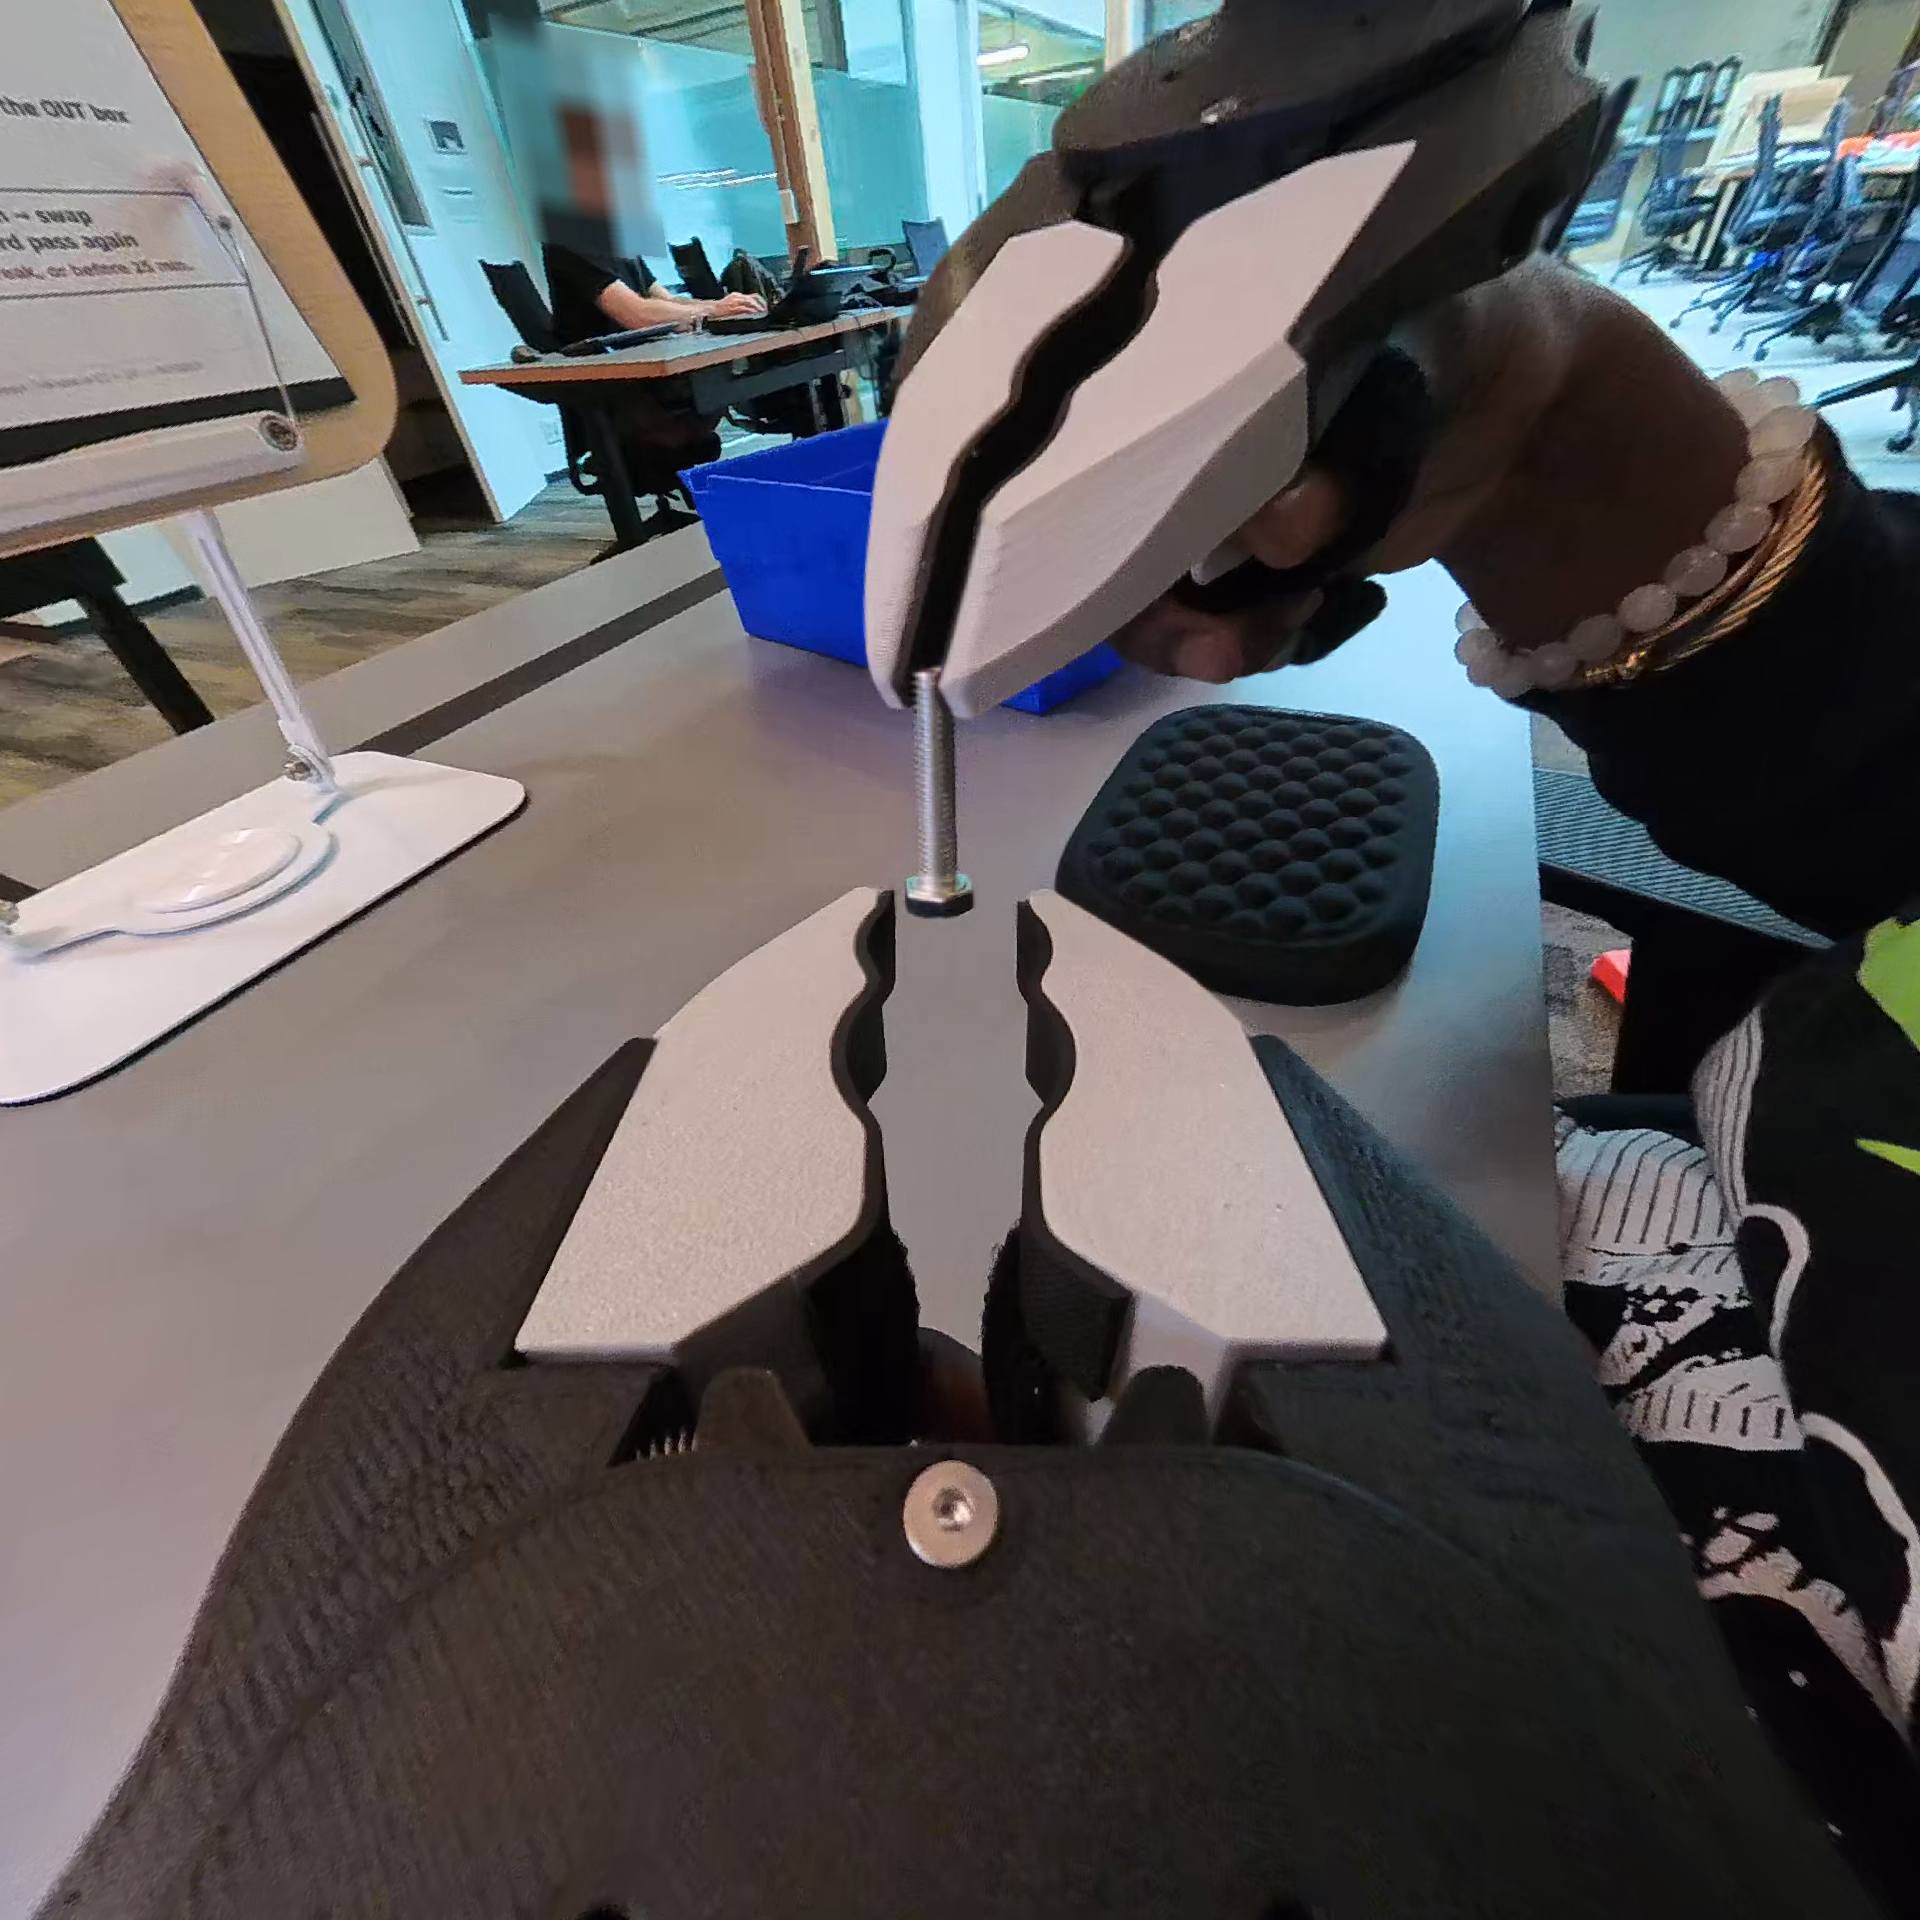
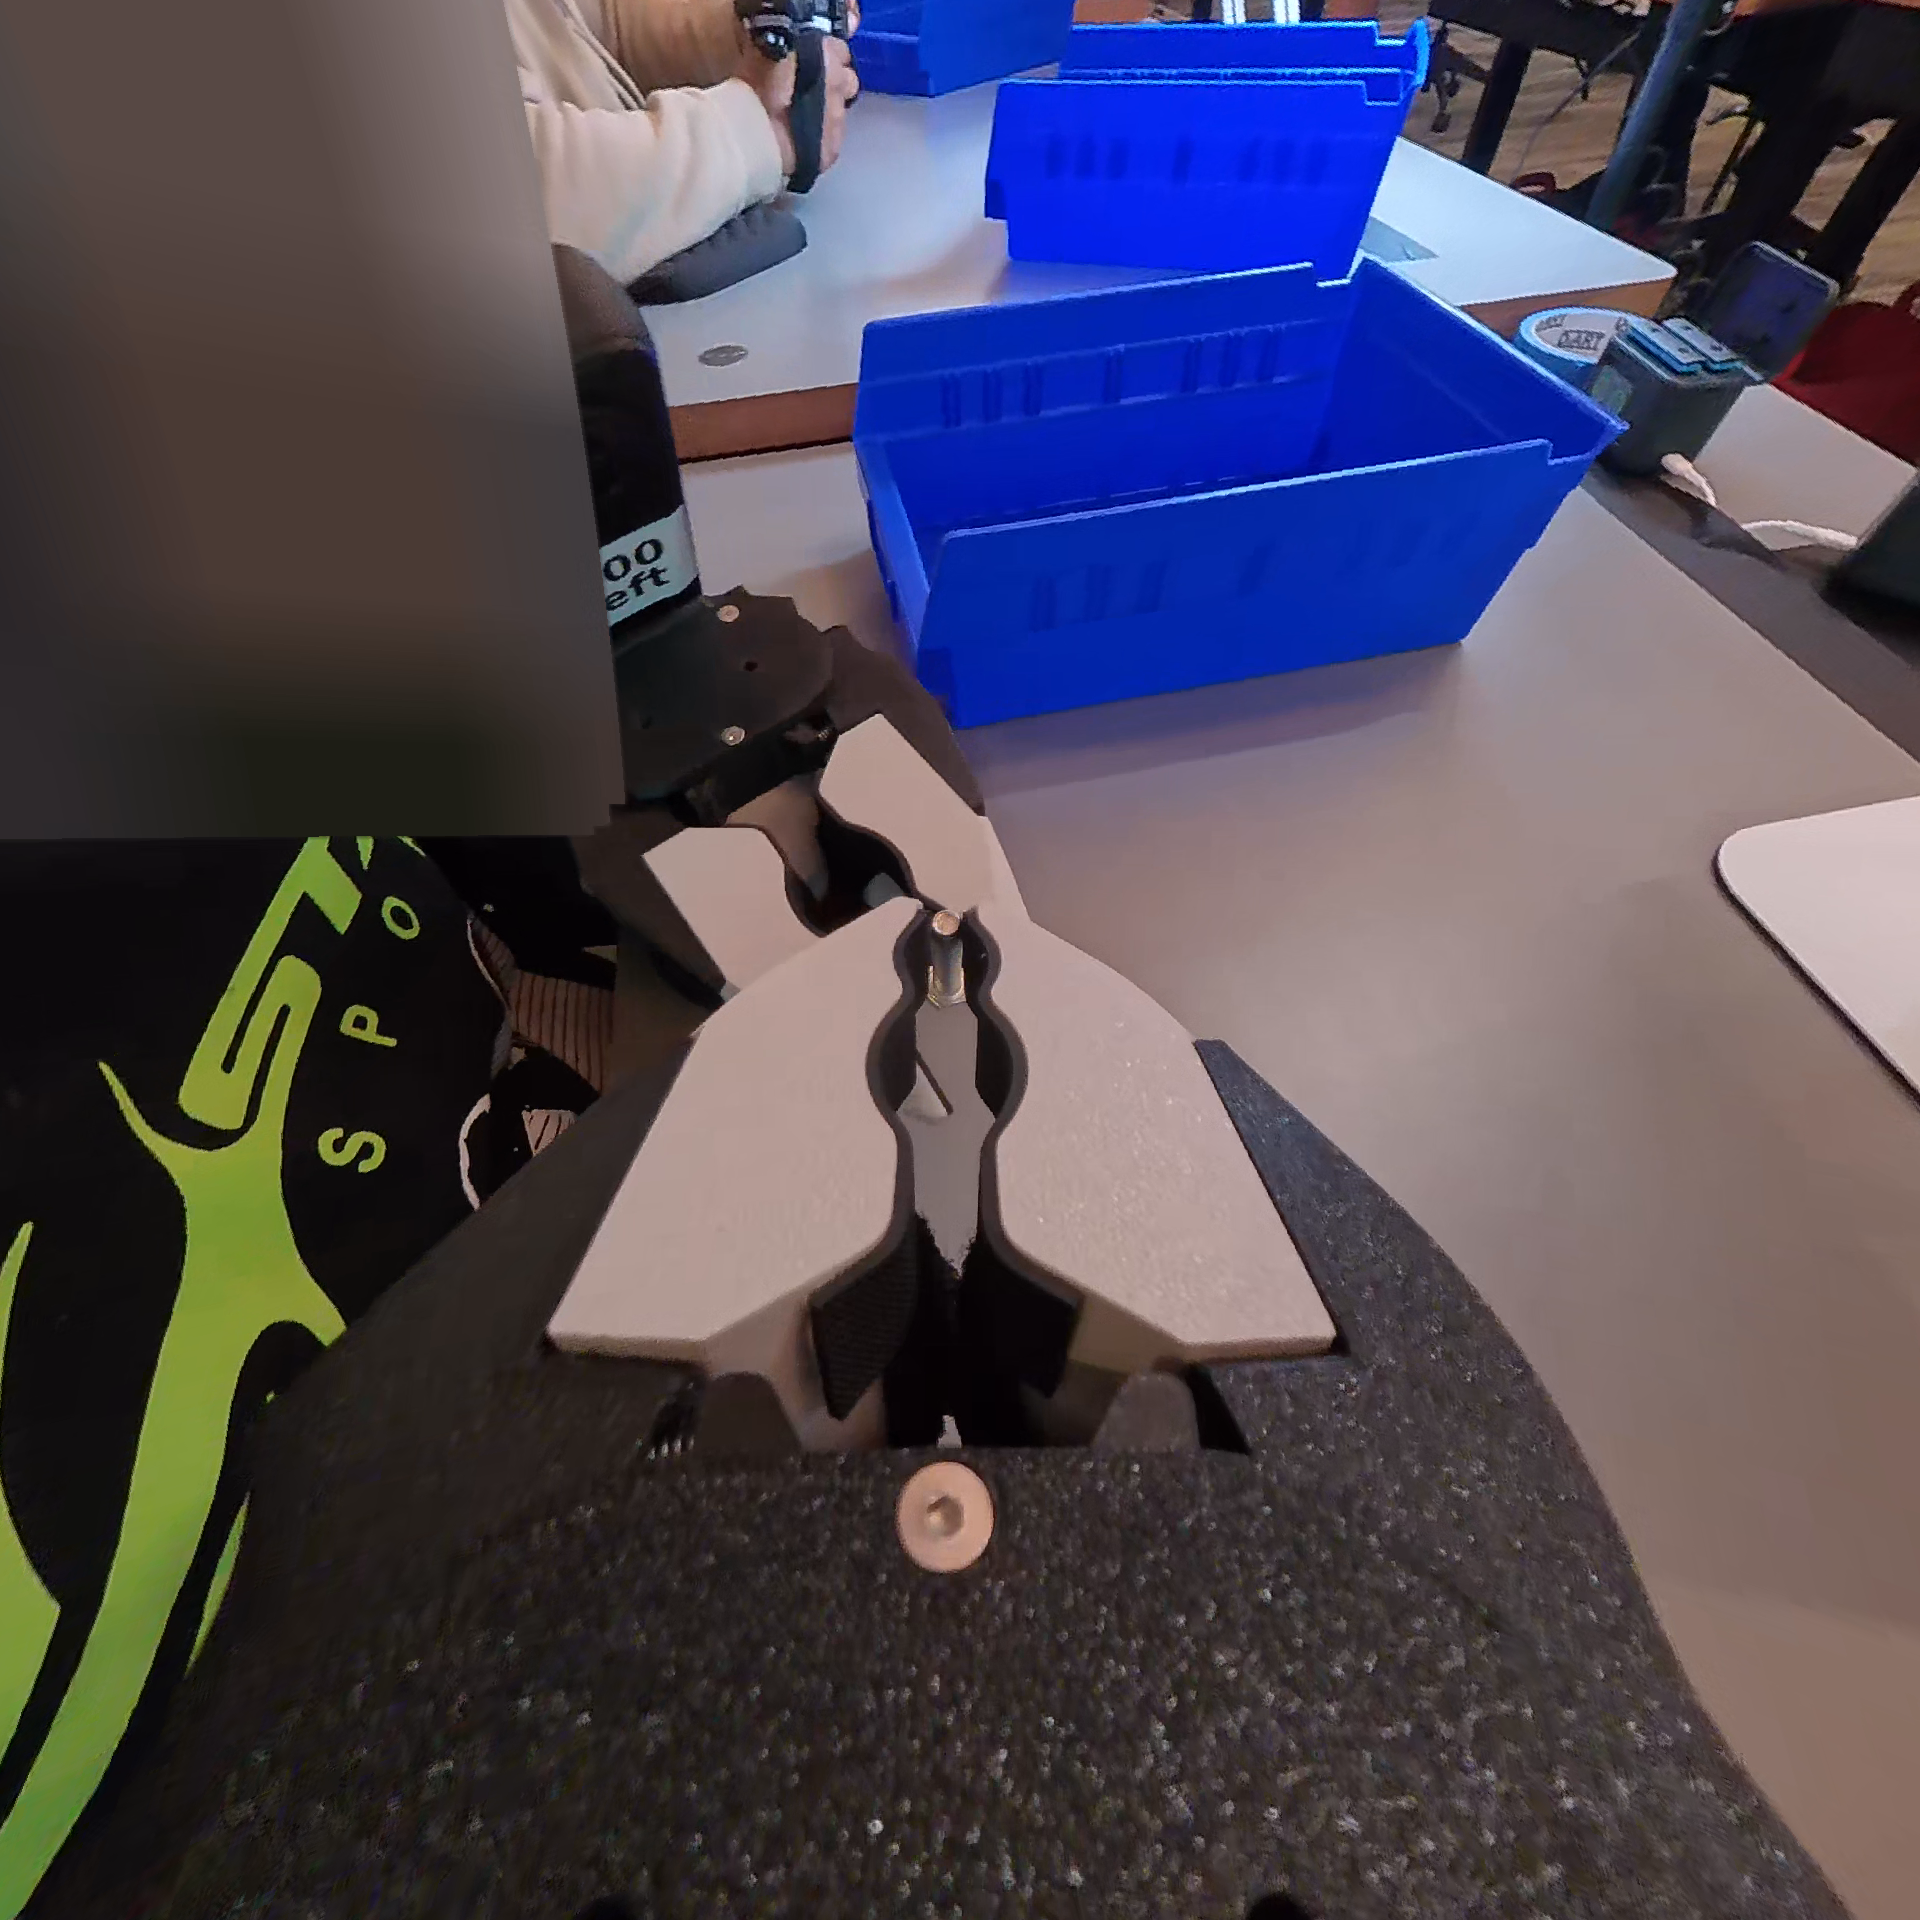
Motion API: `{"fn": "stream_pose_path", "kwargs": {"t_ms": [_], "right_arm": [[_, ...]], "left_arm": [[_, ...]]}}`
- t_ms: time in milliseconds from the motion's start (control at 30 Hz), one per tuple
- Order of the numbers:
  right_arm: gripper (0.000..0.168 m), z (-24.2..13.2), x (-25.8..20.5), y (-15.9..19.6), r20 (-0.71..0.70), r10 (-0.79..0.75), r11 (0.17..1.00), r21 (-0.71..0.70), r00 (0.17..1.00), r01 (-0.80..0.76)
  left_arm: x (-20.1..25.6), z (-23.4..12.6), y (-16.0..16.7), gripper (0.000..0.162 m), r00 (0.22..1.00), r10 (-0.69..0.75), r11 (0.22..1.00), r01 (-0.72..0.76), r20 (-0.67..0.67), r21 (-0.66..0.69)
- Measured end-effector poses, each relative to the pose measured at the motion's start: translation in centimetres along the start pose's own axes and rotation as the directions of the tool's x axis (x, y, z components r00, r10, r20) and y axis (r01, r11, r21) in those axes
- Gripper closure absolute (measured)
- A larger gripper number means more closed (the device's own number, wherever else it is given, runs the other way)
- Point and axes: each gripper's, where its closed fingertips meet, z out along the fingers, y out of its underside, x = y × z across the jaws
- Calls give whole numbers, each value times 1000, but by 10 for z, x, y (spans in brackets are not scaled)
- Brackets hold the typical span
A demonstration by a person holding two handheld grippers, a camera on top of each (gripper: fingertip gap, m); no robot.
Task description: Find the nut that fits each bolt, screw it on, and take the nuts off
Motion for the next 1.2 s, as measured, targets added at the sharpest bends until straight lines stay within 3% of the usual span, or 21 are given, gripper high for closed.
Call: {"fn": "stream_pose_path", "kwargs": {"t_ms": [733, 867, 1067, 1200], "right_arm": [[163, 3, 2, 0, -10, 42, 999, 2, 999, -42], [145, -5, 3, 3, 5, 14, 1000, -4, 1000, -14], [139, -2, -20, 89, 257, -72, 955, -261, 964, 141], [143, 11, -13, 127, 277, -111, 902, -374, 954, 213]], "left_arm": [[-4, -1, 1, 152, 1000, -1, 1000, 1, 8, -1], [-9, -5, -2, 152, 999, -41, 999, 42, -8, 19], [-17, -12, -2, 152, 995, -94, 994, 96, -38, 52], [-15, -12, 0, 152, 995, -86, 995, 88, -51, 43]]}}
